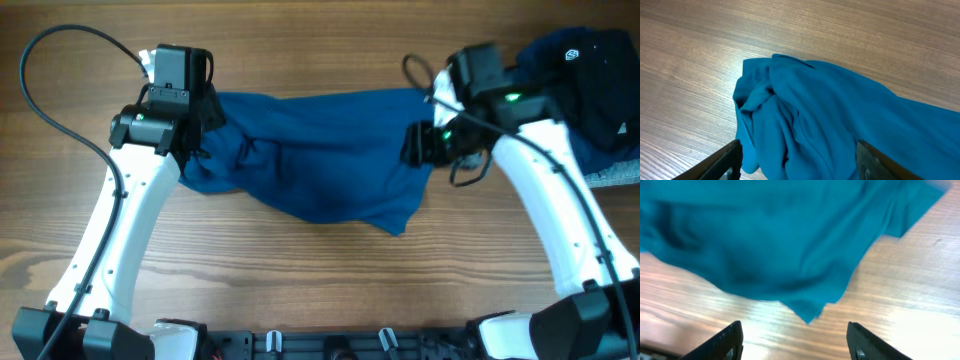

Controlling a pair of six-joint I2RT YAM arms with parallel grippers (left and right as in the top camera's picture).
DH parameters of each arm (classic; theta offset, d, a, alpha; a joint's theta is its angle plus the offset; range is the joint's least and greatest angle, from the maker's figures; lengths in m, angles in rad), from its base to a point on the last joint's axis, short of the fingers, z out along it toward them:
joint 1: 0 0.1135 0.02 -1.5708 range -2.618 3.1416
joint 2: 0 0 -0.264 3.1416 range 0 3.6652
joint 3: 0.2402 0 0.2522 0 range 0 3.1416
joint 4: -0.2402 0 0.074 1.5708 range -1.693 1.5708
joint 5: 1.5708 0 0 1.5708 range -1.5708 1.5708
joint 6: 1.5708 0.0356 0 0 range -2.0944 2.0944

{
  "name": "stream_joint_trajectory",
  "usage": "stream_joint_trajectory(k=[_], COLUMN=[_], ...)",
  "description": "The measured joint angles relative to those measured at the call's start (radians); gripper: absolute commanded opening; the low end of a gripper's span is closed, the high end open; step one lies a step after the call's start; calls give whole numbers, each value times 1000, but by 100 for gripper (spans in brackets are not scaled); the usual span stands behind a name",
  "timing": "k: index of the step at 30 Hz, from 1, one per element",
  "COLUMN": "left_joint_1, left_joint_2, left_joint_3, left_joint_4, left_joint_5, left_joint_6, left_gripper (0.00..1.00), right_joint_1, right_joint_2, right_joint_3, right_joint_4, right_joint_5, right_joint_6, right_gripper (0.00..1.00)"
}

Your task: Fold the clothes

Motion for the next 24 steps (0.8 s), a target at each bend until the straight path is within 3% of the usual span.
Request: stream_joint_trajectory(k=[4, 8, 16, 24], left_joint_1=[0, 0, 0, 0], left_joint_2=[0, 0, 0, 0], left_joint_3=[0, 0, 0, 0], left_joint_4=[-1, 0, -1, -1], left_joint_5=[3, 3, 3, 4], left_joint_6=[0, 0, 0, 0], left_gripper=[73, 74, 75, 75], right_joint_1=[59, 87, 143, 152], right_joint_2=[-2, -3, -3, -3], right_joint_3=[-238, -349, -503, -587], right_joint_4=[83, 179, 371, 483], right_joint_5=[21, 29, 20, 71], right_joint_6=[105, 166, 249, 328], right_gripper=[61, 56, 49, 51])
